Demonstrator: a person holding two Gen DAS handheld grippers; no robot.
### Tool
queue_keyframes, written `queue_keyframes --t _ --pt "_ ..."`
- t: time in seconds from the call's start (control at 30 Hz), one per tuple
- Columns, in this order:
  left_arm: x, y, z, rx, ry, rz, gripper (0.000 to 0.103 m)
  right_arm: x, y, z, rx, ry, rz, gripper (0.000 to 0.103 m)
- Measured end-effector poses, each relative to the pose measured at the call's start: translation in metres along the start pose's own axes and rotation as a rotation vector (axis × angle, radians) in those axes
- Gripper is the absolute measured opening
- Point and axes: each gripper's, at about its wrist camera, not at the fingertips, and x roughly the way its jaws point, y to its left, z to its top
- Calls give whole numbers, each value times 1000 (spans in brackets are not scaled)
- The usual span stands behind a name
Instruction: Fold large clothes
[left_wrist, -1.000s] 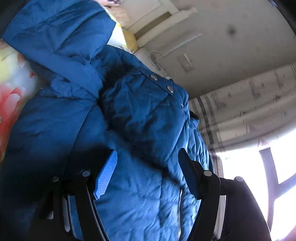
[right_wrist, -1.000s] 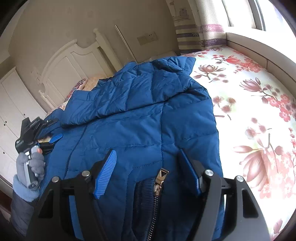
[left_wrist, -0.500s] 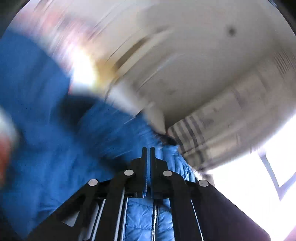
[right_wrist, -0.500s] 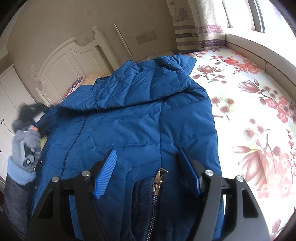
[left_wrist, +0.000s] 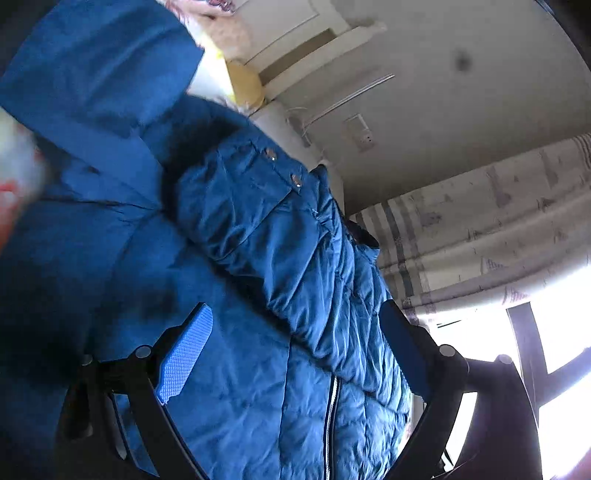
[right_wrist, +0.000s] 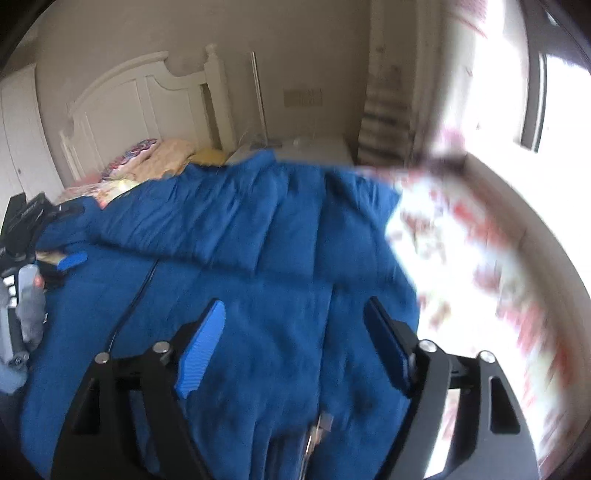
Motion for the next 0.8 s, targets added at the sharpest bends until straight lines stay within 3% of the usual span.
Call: queue_keyframes --t 0.1,0.23,0.43,0.47,0.53,0.6,0.67,0.8 --pt "12 -11 -8 -4 -8 30 87 35 -8 22 11 27 -57 81" --pt "23 -26 -15 -1 -15 76 87 88 -21 20 65 115 -75 81" --pt "27 -21 -6 -14 -81 132 86 96 -28 23 90 124 -46 81" --pt "28 -20 -5 -38 -96 136 80 96 -29 22 88 127 -45 81" --pt "29 -11 -4 -109 -110 154 29 98 -29 21 84 127 -48 82" --pt "28 0 -5 -153 -105 87 20 97 -28 20 88 124 -47 82" --pt "15 -16 -11 -39 -160 121 17 97 -30 19 99 120 -35 82" --pt "-23 -97 -52 463 -321 255 16 93 -31 17 105 115 -28 82"
